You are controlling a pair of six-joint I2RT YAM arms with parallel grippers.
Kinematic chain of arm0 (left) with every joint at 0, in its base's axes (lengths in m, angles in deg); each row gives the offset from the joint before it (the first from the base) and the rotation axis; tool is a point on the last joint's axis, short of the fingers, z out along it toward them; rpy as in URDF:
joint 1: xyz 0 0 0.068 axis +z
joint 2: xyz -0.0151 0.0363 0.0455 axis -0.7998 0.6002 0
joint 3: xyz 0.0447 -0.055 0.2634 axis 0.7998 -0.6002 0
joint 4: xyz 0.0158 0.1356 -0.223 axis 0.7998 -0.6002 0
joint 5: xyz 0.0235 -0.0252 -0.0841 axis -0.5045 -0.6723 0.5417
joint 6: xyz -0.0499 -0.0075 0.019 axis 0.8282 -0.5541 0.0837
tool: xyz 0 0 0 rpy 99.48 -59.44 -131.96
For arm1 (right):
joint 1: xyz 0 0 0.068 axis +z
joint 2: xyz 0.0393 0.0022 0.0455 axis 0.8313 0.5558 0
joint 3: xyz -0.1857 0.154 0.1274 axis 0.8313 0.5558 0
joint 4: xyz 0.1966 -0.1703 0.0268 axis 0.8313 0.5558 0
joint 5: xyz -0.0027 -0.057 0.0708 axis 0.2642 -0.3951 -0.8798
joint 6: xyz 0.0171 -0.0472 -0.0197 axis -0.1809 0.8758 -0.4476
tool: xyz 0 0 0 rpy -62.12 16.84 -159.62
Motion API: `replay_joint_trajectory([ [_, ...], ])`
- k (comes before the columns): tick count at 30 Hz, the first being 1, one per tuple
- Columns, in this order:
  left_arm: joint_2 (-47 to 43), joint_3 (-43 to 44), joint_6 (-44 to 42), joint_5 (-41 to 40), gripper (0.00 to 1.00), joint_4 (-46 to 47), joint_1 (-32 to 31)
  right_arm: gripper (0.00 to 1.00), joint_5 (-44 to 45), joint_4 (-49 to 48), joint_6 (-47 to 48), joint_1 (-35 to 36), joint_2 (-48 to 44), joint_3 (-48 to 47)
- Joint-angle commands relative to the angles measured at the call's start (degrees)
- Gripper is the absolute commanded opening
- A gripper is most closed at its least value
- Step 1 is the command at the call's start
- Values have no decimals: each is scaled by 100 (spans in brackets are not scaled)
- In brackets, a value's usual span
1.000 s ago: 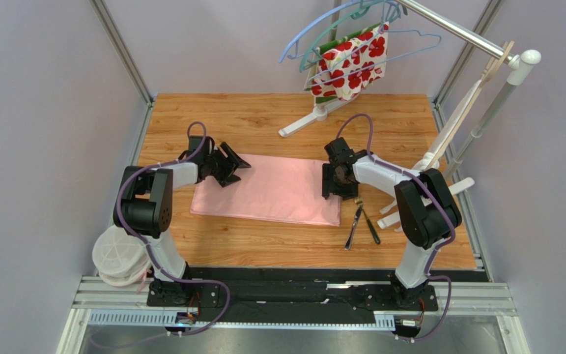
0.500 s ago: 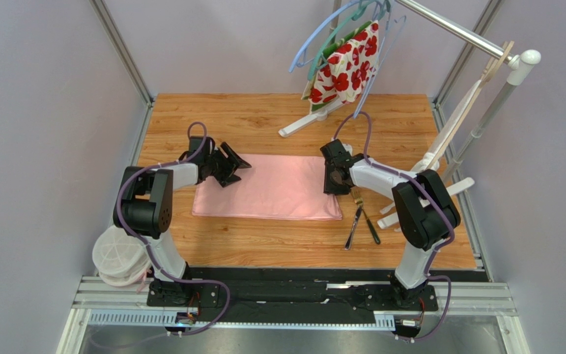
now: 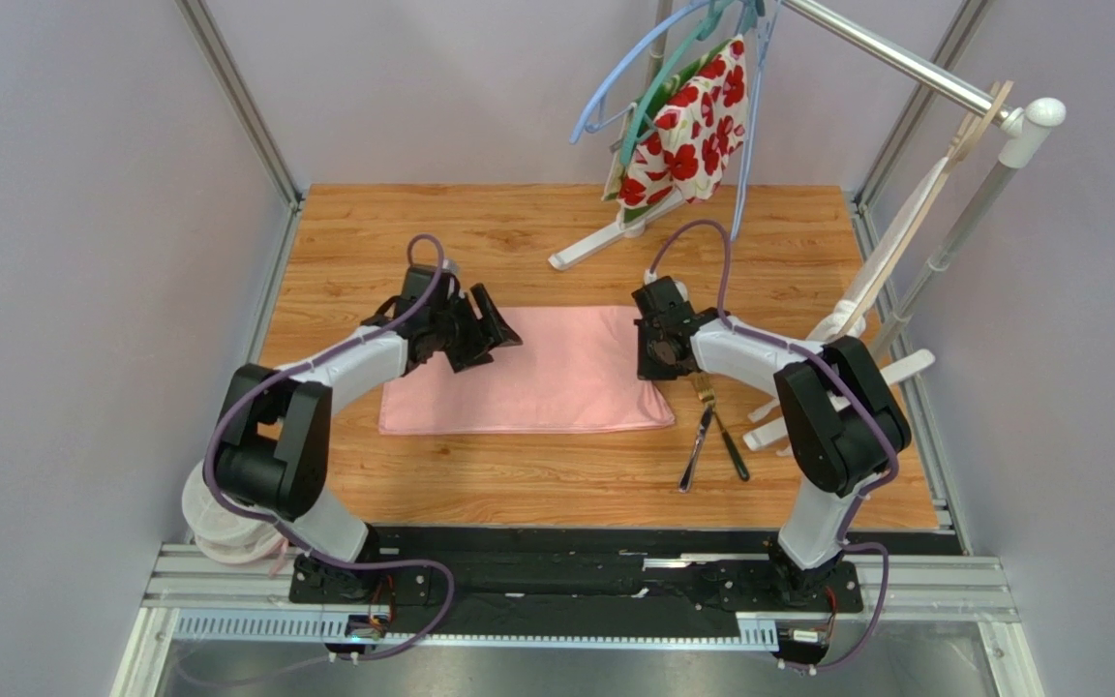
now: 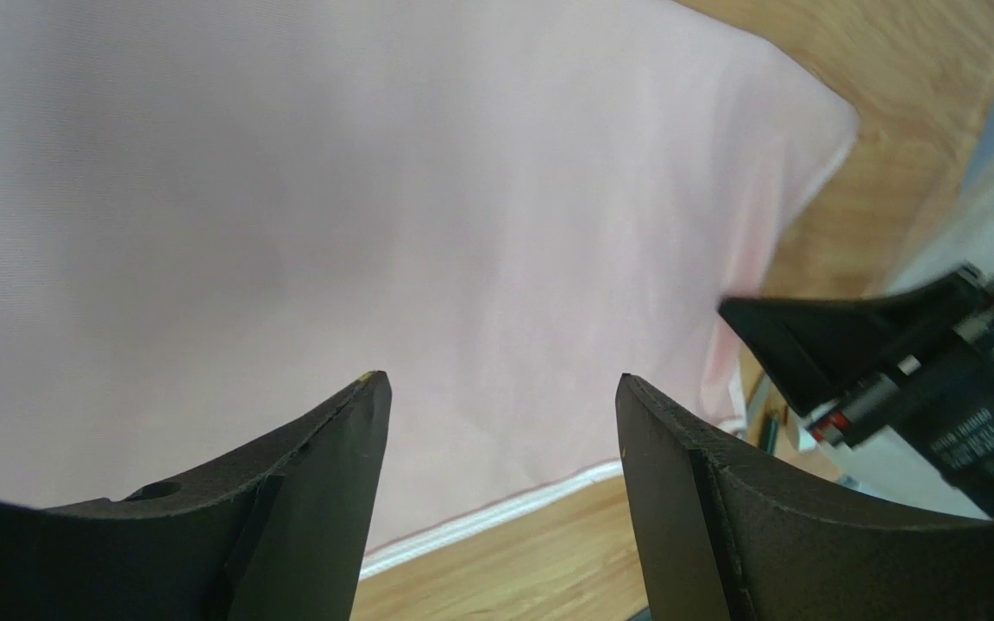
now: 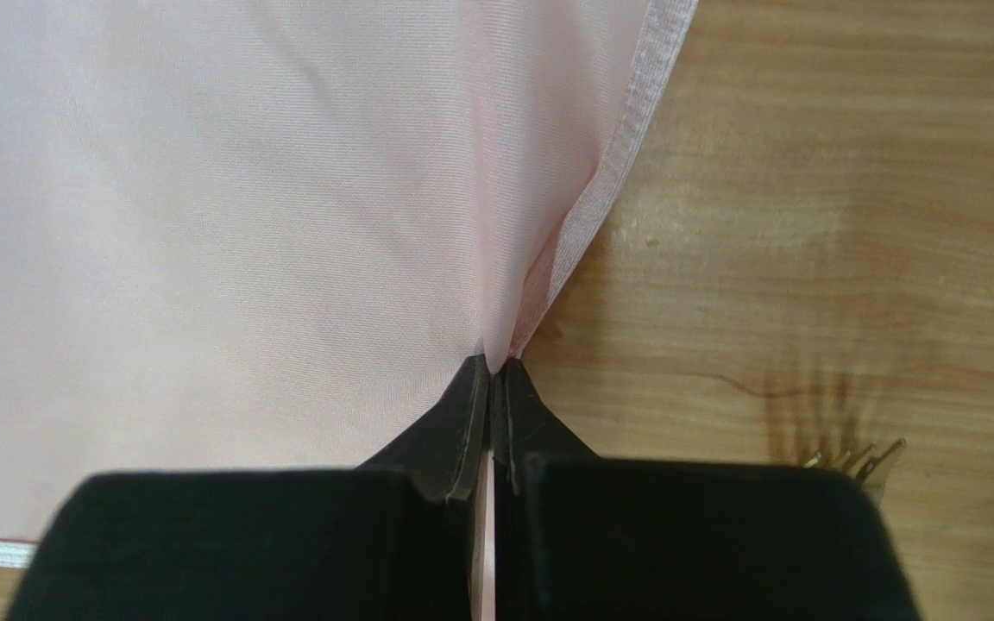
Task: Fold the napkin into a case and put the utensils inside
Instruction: Pick up the rectangle-folded napkin from the center of the board.
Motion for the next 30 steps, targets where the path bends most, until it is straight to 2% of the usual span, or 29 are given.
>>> replay_joint_trajectory([
  [1, -118, 17, 58, 94, 73, 234, -683, 0, -65, 320, 326, -80, -478, 94],
  [5, 488, 228, 366, 219, 67, 472, -1009, 0, -31, 583, 554, -256, -1075, 76],
  [14, 1508, 1115, 875, 140, 65, 674, -1721, 0, 58, 927, 766, -467, -1963, 190],
  [21, 2492, 1924, 1377, 280, 63, 1209, -2152, 0, -127, 1112, 792, -476, -2359, 59],
  [30, 2485, 2083, 1351, 289, 63, 1316, -2293, 0, -390, 1182, 731, -467, -2307, -275],
])
